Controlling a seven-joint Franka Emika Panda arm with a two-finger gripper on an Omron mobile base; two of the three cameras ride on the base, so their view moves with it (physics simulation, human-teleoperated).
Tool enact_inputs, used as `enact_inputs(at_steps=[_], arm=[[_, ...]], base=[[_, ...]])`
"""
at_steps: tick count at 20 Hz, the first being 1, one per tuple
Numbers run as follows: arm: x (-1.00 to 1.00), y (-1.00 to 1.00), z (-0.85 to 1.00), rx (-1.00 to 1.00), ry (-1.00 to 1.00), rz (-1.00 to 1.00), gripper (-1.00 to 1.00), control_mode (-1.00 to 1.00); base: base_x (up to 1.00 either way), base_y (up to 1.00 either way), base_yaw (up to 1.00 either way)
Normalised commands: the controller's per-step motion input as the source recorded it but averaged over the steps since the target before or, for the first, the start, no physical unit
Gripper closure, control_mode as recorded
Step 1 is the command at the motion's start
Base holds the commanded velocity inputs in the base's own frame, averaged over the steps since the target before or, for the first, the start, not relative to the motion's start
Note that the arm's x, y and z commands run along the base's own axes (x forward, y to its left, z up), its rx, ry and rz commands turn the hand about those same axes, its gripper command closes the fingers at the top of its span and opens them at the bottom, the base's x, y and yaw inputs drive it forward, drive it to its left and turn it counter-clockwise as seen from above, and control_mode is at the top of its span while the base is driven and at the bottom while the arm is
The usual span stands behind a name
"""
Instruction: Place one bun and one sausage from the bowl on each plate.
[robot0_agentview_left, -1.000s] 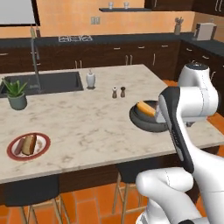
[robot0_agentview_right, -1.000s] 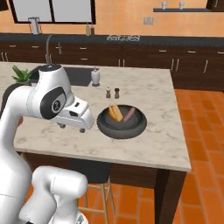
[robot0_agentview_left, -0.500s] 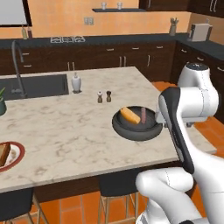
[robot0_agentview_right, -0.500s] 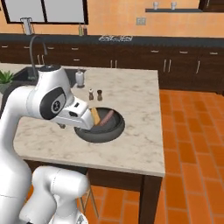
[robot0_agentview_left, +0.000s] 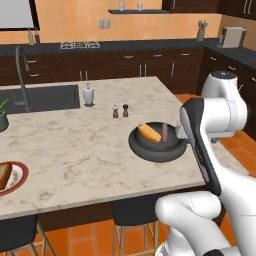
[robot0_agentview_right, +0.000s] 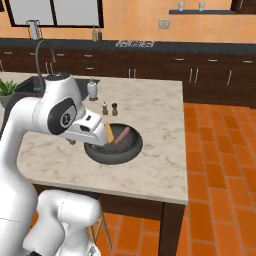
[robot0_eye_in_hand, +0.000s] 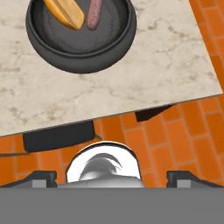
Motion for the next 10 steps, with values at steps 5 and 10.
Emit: enact_inputs(at_steps=[5, 10], arm=[[0.98, 0.2, 0.0, 0.02, -0.06, 0.04, -1.0, -1.0], [1.0, 0.0, -0.14, 0.03, -0.07, 0.15, -1.0, -1.0]], base=[[0.0, 0.0, 0.0], [0.0, 0.0, 0.0]])
